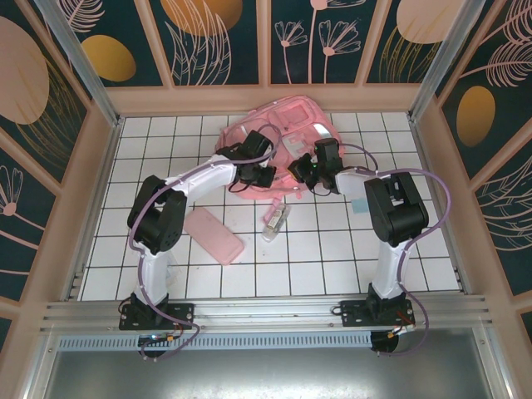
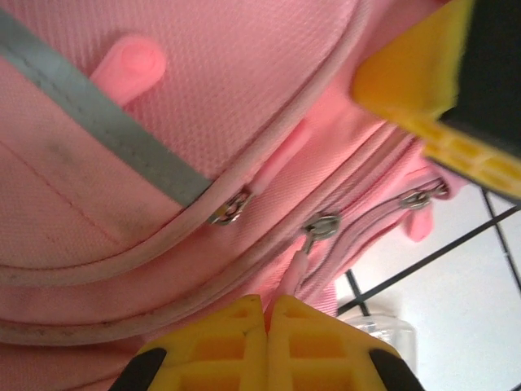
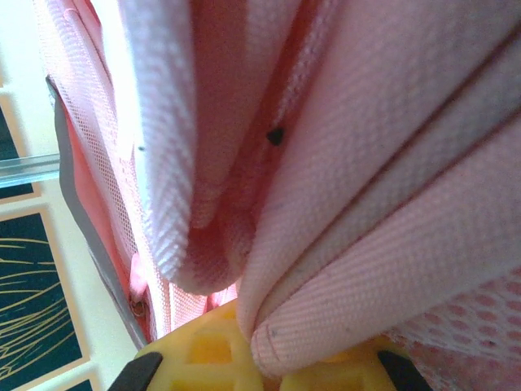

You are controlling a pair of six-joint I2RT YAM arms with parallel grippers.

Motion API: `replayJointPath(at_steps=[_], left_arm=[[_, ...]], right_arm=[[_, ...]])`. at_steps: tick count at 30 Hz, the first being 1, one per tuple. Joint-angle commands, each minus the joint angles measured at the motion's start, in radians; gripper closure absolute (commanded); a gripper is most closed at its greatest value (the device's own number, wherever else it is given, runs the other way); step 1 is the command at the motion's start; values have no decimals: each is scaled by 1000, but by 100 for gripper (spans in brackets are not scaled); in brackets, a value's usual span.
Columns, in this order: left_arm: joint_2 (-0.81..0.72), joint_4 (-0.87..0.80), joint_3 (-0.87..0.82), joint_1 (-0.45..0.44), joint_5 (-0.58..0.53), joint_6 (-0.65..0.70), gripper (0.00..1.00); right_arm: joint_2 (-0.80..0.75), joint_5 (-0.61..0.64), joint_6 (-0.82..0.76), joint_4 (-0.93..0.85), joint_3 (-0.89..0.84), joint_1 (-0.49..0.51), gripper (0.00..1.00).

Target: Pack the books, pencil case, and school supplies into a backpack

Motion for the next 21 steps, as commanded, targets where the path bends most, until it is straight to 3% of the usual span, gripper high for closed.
replayJointPath(at_steps=[1,7,14,19,21], left_arm=[[20,40,-100,71,-30,-4,100],[-20,252,-170,69,234,-23,100],[-28,280,-160,66,184,-25,100],[-39,265,-155,16,27,1,62],[-51,267,-156,-6,-34,15,56]], right_arm=[[-67,-11,-52,-11,33,-21,100],[-38,-59,-52,11,66,-20,100],[-43,-54,-71,-11,71,-20,100],[-46,-59,-20,11,56,-19,100],[-47,-57,-8,14,55,-17,100]])
